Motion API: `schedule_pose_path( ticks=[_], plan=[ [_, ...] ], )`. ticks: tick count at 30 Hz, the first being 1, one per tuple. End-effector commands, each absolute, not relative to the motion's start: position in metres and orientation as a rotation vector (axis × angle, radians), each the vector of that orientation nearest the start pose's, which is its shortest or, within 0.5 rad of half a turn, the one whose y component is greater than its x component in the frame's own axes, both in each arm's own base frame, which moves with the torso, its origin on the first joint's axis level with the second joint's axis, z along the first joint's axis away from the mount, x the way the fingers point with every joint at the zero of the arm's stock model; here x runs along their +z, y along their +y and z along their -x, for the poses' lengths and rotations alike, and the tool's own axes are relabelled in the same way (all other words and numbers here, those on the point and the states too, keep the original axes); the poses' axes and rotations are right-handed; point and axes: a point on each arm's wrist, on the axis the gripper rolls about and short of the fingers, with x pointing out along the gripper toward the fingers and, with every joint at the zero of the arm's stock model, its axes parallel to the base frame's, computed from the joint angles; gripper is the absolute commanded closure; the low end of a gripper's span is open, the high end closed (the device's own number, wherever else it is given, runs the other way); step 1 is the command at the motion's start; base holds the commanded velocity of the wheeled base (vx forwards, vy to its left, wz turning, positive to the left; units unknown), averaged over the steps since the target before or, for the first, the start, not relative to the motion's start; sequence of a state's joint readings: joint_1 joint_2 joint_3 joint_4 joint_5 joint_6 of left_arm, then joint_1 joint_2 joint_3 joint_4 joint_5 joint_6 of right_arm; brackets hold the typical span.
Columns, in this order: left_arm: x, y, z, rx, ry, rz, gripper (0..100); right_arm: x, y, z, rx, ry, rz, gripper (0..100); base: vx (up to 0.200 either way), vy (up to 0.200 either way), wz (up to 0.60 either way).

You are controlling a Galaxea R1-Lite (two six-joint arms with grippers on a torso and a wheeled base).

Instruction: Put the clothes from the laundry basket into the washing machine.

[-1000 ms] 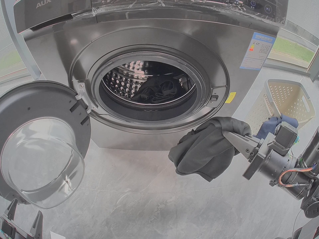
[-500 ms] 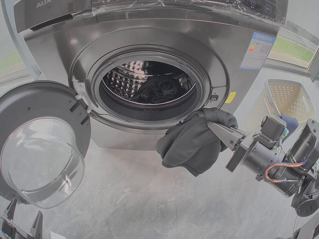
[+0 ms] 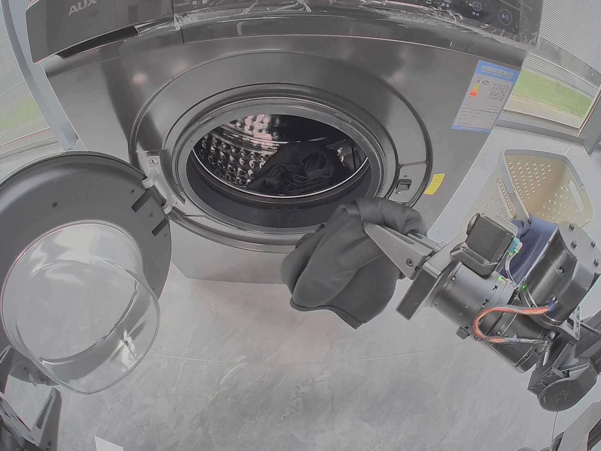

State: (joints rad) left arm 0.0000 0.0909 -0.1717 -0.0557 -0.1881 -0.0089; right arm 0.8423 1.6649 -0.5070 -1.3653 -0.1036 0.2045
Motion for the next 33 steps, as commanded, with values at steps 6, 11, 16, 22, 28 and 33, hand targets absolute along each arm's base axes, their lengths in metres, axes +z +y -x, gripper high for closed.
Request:
schedule_pose_path(
  ticks=[6, 11, 16, 22, 28, 33],
  plan=[
    [0.172, -0.012, -0.054, -0.513, 0.116, -0.023, 0, 0.186, 0.242, -0.209, 0.770, -0.208, -0.344, 100, 0.000, 0.000, 0.00],
    [0.168, -0.022, -0.071, -0.656, 0.197, -0.008, 0, 0.183, 0.246, -0.210, 0.776, -0.203, -0.342, 100, 0.000, 0.000, 0.00],
    [0.163, -0.040, -0.097, -0.776, 0.269, -0.008, 0, 0.180, 0.249, -0.210, 0.793, -0.196, -0.340, 100, 0.000, 0.000, 0.00],
    [0.154, -0.059, -0.136, -0.819, 0.321, 0.012, 0, 0.181, 0.252, -0.210, 0.788, -0.195, -0.342, 100, 0.000, 0.000, 0.00],
    [0.143, -0.075, -0.161, -0.847, 0.353, 0.079, 0, 0.179, 0.254, -0.211, 0.788, -0.199, -0.344, 100, 0.000, 0.000, 0.00],
    [0.135, -0.085, -0.176, -0.860, 0.364, 0.092, 0, 0.178, 0.253, -0.210, 0.788, -0.196, -0.345, 100, 0.000, 0.000, 0.00]
  ],
)
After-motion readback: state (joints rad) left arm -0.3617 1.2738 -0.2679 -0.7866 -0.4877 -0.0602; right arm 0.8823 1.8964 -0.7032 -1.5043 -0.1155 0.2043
